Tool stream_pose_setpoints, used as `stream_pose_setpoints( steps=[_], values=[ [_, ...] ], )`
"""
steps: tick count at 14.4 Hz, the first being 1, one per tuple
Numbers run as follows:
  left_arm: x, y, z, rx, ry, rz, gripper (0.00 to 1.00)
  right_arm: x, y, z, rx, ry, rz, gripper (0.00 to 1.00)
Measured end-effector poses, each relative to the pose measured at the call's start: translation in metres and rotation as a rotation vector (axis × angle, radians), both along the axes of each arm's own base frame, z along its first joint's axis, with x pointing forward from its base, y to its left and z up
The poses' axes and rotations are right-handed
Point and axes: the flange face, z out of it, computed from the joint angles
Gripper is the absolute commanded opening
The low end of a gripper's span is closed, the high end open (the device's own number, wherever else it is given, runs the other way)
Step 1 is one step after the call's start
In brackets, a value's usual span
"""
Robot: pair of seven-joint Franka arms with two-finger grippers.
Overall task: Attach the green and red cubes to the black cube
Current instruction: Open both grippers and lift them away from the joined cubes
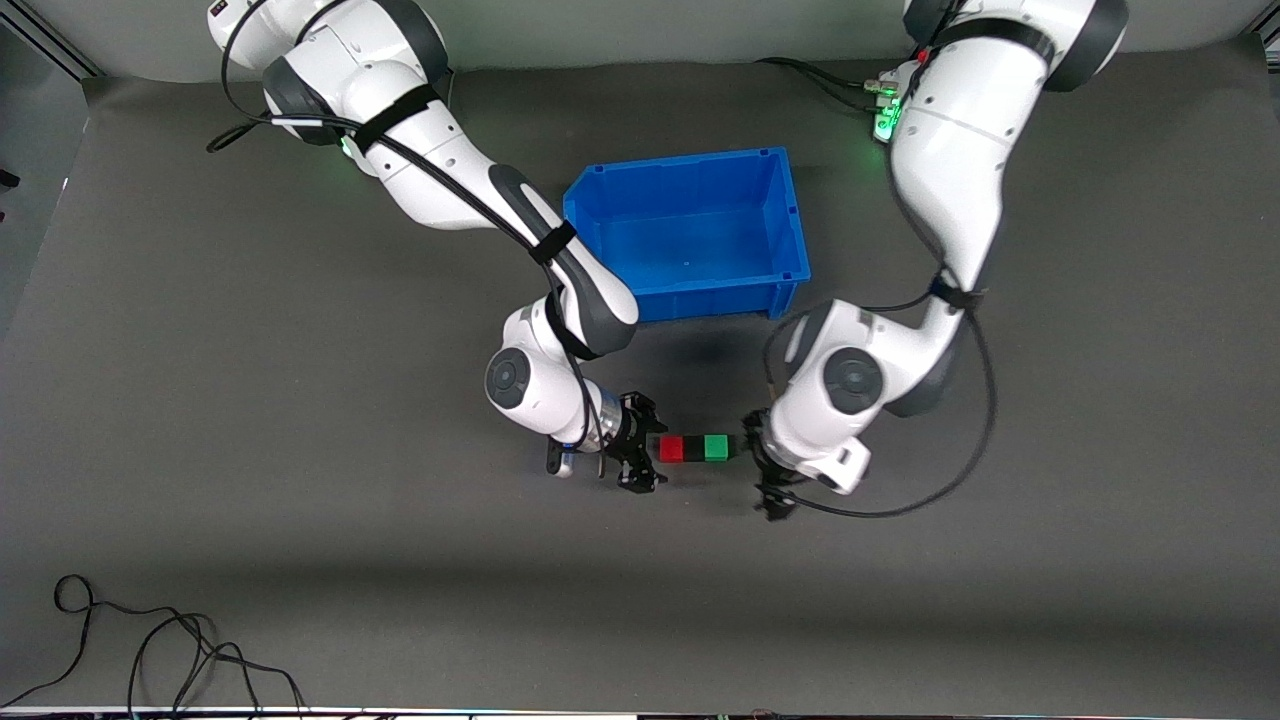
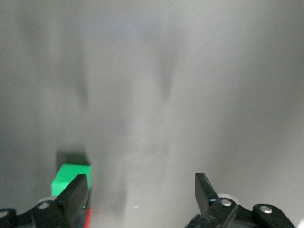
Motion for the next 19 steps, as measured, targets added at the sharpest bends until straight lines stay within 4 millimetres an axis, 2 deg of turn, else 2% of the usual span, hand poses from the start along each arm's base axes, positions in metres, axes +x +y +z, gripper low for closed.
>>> stream_pose_setpoints(
  steps=[2, 4, 6, 9, 12, 14, 17, 19],
  values=[
    [0.006, 0.023, 0.035, 0.045, 0.003, -0.078, 1.00, 0.014, -0.019, 0.031, -0.017, 0.032, 0.018, 1.00],
    [0.003, 0.033, 0.058, 0.093, 0.013, -0.175, 1.00, 0.027, -0.046, 0.077, -0.046, 0.067, 0.044, 1.00],
    [-0.005, 0.040, 0.067, 0.140, 0.060, -0.320, 1.00, 0.031, -0.073, 0.128, -0.096, 0.096, 0.099, 1.00],
    [-0.009, 0.060, 0.080, 0.177, 0.105, -0.521, 1.00, 0.019, -0.111, 0.199, -0.211, 0.130, 0.249, 1.00],
    [-0.009, 0.103, 0.109, 0.212, 0.096, -0.736, 1.00, 0.005, -0.153, 0.251, -0.316, 0.139, 0.420, 1.00],
    [-0.013, 0.135, 0.131, 0.232, 0.074, -0.814, 1.00, -0.002, -0.181, 0.281, -0.370, 0.115, 0.519, 1.00],
    [-0.029, 0.185, 0.152, 0.246, 0.080, -1.007, 1.00, -0.016, -0.229, 0.320, -0.444, 0.065, 0.633, 1.00],
    [-0.043, 0.218, 0.161, 0.231, 0.116, -1.165, 1.00, -0.024, -0.272, 0.342, -0.443, 0.027, 0.703, 1.00]
  ],
)
